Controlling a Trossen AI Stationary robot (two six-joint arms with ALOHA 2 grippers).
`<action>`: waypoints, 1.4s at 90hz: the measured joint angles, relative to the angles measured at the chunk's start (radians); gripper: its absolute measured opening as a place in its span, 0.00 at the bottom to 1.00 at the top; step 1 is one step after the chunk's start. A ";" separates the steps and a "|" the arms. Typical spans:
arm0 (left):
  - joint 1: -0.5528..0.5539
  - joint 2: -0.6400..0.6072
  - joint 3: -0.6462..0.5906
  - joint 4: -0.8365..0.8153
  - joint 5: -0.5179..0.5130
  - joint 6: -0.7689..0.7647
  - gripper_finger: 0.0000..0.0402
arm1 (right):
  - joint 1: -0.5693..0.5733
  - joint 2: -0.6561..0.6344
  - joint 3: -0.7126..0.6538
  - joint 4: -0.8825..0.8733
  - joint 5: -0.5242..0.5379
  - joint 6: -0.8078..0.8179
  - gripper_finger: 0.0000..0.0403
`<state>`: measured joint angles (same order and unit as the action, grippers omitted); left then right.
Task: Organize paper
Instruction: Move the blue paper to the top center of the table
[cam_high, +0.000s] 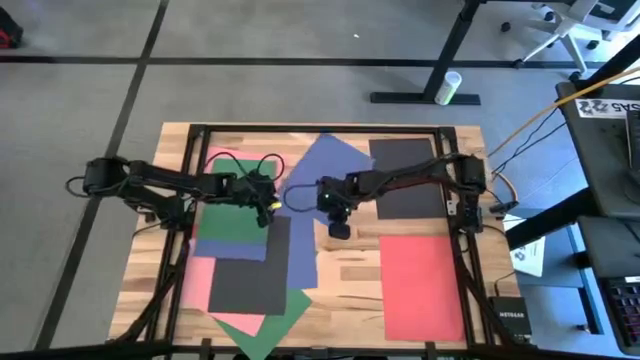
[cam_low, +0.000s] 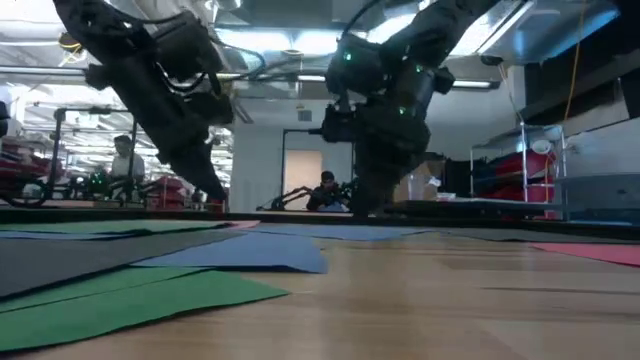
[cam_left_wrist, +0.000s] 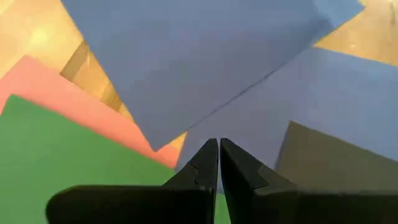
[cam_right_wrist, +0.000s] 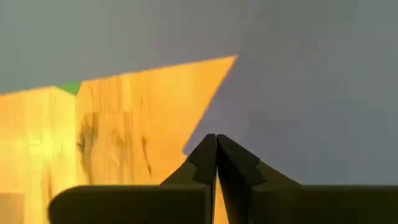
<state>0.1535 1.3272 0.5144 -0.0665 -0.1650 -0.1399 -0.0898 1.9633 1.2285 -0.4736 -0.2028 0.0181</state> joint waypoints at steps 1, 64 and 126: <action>0.000 0.002 0.000 0.002 0.004 0.000 0.00 | 0.001 0.004 0.000 -0.001 0.000 0.000 0.00; -0.003 0.027 -0.001 0.019 0.024 0.006 0.00 | 0.053 -0.012 0.000 -0.250 -0.035 -0.027 0.00; -0.004 0.159 -0.001 0.157 0.032 0.008 0.00 | -0.037 -0.132 -0.005 -0.220 0.370 0.082 0.00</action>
<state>0.1493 1.4860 0.5137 0.0901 -0.1326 -0.1315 -0.1265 1.8317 1.2232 -0.6933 0.1673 0.0998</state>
